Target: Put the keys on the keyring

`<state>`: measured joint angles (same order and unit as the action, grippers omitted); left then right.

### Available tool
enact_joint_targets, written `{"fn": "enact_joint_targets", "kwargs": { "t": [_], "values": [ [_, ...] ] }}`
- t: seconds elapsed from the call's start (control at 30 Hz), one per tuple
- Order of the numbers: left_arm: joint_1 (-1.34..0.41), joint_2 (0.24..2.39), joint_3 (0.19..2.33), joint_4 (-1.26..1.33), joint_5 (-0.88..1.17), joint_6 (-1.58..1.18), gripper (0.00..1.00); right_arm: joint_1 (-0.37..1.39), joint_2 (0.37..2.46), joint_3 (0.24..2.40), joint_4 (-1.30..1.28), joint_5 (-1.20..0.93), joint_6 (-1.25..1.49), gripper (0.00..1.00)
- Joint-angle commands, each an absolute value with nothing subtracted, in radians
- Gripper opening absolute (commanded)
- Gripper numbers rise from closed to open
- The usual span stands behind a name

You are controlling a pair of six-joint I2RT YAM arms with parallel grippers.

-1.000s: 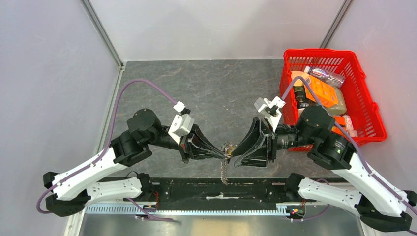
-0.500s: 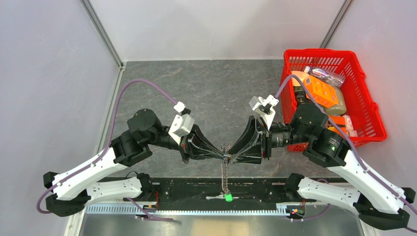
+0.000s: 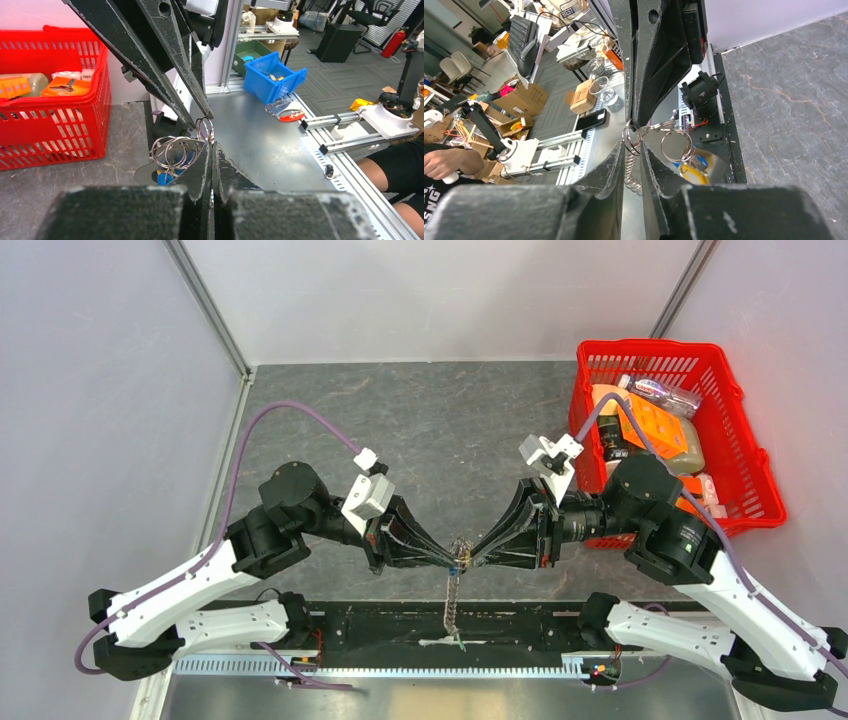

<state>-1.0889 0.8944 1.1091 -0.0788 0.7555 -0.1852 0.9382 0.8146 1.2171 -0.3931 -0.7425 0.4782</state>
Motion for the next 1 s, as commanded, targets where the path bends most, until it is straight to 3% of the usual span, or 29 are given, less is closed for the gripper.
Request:
{"fn": "enact_joint_targets", "kwargs": {
  "t": [0.0, 0.57, 0.8, 0.97],
  "values": [
    [-1.090, 0.886, 1.114, -0.003, 0.795, -0.225, 0.02, 0.940, 0.807, 1.223, -0.330, -0.731, 0.475, 0.23],
    [-1.090, 0.882, 1.109, 0.026, 0.798, -0.229, 0.02, 0.943, 0.840, 1.198, -0.285, -0.766, 0.502, 0.27],
    [-1.091, 0.876, 1.106, 0.032, 0.795, -0.231, 0.02, 0.955, 0.847, 1.198, -0.288, -0.770, 0.494, 0.07],
    [-1.091, 0.875, 1.106, 0.033, 0.795, -0.230, 0.02, 0.974, 0.853, 1.197, -0.272, -0.773, 0.496, 0.00]
  ]
}}
